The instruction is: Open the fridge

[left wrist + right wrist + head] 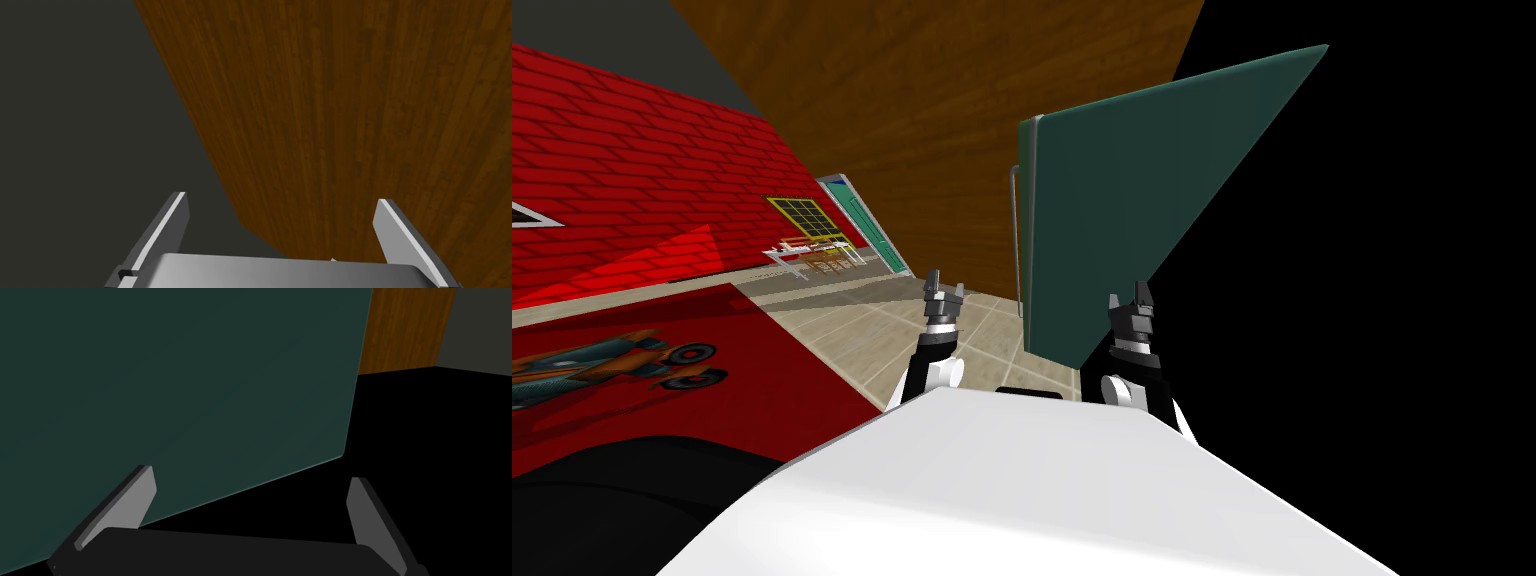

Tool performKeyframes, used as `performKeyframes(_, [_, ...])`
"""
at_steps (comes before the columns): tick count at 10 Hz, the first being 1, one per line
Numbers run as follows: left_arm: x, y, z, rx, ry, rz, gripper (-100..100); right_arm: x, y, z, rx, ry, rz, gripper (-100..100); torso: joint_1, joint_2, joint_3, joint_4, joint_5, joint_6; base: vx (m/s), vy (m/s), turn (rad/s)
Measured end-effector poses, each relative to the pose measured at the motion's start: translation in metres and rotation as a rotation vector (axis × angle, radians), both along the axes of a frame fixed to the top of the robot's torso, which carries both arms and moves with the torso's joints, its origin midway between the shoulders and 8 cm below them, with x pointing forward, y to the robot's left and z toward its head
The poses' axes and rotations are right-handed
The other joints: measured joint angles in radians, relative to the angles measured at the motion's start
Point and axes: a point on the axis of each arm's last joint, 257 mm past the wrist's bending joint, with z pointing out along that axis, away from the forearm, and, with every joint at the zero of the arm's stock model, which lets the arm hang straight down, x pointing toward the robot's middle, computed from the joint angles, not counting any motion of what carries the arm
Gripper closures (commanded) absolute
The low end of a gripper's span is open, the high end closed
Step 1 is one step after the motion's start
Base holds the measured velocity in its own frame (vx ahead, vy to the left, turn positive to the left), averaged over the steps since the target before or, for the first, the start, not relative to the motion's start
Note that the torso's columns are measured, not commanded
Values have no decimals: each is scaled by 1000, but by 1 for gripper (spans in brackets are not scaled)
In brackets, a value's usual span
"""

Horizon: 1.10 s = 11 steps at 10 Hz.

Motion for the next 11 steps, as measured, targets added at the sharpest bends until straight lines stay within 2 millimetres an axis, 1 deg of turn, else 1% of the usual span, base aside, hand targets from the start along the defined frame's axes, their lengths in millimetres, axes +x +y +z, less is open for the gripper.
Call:
performKeyframes(1, [0, 0, 0, 0, 0, 0, 0, 0, 0, 0, 0, 0, 0, 0, 0, 40, -82, 41, 0, 0, 0, 0, 0])
performKeyframes(2, [0, 0, 0, 0, 0, 0, 0, 0, 0, 0, 0, 0, 0, 0, 0, 104, -209, 105, 0, 0, 0, 0, 0])
performKeyframes(9, [0, 0, 0, 0, 0, 0, 0, 0, 0, 0, 0, 0, 0, 0, 0, 618, -1234, 617, 0, 0, 0, 0, 0])
performKeyframes(10, [0, 0, 0, 0, 0, 0, 0, 0, 0, 0, 0, 0, 0, -100, 0, 691, -1382, 691, 0, 0, 10, 14, 10])
performKeyframes(11, [0, 0, 0, 0, 0, 0, 0, 1, 0, -2, -20, 9, 4, -100, 1, 725, -1451, 724, 0, 0, 9, 33, 14])
